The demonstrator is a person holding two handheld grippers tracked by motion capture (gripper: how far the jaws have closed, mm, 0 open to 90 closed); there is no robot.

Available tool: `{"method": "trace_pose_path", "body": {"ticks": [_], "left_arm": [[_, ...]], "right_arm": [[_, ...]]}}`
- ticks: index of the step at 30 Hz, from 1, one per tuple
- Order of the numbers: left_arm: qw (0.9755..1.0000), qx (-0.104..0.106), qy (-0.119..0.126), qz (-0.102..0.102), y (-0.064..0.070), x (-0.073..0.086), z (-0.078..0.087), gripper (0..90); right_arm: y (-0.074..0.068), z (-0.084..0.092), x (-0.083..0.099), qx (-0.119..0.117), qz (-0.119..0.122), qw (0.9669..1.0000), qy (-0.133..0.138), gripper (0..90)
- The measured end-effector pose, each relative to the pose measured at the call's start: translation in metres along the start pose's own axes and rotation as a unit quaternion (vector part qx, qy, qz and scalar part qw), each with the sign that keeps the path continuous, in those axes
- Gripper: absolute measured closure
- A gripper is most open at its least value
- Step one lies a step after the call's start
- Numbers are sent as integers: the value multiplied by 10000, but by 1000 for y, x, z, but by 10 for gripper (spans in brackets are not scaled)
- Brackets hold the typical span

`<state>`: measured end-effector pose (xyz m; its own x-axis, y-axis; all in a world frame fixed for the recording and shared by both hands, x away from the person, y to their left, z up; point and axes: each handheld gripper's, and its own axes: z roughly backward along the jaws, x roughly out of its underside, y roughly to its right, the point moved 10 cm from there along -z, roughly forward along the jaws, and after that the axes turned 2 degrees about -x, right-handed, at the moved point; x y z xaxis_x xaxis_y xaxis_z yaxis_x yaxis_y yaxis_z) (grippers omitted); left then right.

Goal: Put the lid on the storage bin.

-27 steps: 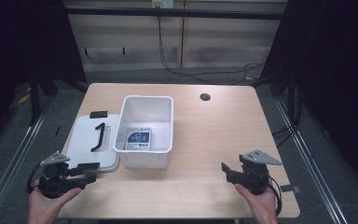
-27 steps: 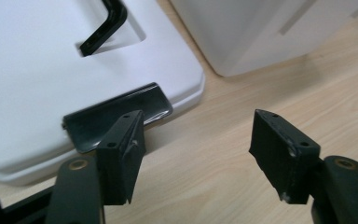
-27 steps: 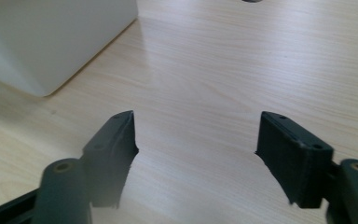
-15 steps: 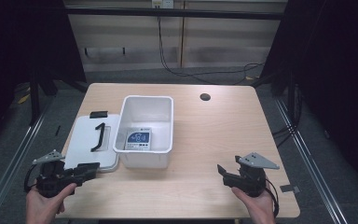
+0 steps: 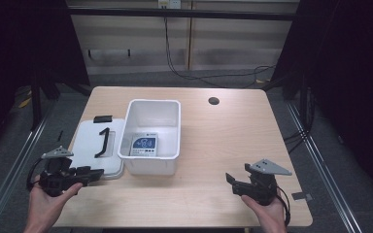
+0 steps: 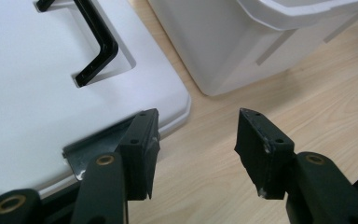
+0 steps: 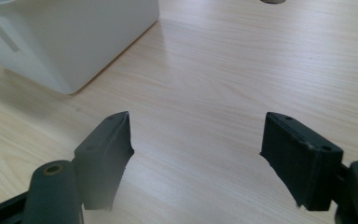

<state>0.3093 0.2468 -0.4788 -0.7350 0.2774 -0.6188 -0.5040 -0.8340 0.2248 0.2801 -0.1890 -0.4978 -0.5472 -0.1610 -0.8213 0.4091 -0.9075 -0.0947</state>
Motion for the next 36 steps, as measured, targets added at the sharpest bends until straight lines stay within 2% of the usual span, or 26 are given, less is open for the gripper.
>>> {"method": "trace_pose_path", "body": {"ticks": [4, 7, 9, 11, 14, 17, 18, 21, 23, 26, 29, 32, 34, 35, 36], "left_arm": [[9998, 15, -170, 119, -3, -5, -3, 492], [9998, -131, -158, 26, -7, -10, -4, 479], [9998, -85, -190, 46, -8, -11, -4, 480], [9991, -287, -296, 12, -14, -14, -6, 490], [9981, -335, -508, 119, -18, -15, -10, 496], [9972, -258, -664, 223, -21, -18, -12, 499], [9973, -248, -627, 303, -22, -22, -13, 498], [9967, -298, -670, 355, -26, -30, -14, 496], [9954, -448, -781, 333, -29, -34, -14, 497], [9948, -463, -855, 316, -29, -39, -15, 497], [9920, -557, -1074, 374, -29, -48, -20, 505], [9898, -558, -1269, 330, -28, -53, -26, 522], [9887, -659, -1263, 474, -29, -60, -29, 542], [9875, -788, -1310, 373, -30, -63, -31, 548], [9862, -788, -1422, 319, -29, -64, -32, 549]], "right_arm": [[-6, -4, 1, -110, 100, 9999, -74, 223], [-9, -6, 1, -155, 91, 9998, -124, 223], [-11, -6, 2, -195, 96, 9996, -166, 223], [-13, -7, 2, -208, 110, 9996, -178, 223], [-16, -7, 3, -236, 132, 9994, -207, 223], [-19, -7, 3, -293, 166, 9992, -194, 223], [-19, -7, 3, -303, 172, 9992, -202, 223], [-19, -7, 3, -313, 184, 9991, -220, 223], [-18, -6, 4, -312, 178, 9991, -228, 224], [-17, -6, 4, -300, 153, 9992, -237, 224], [-17, -6, 5, -307, 165, 9990, -268, 225], [-16, -7, 5, -309, 142, 9990, -276, 225], [-17, -8, 5, -361, 116, 9989, -289, 225], [-17, -8, 5, -363, 129, 9988, -302, 225], [-17, -8, 6, -365, 116, 9988, -319, 225]]}}
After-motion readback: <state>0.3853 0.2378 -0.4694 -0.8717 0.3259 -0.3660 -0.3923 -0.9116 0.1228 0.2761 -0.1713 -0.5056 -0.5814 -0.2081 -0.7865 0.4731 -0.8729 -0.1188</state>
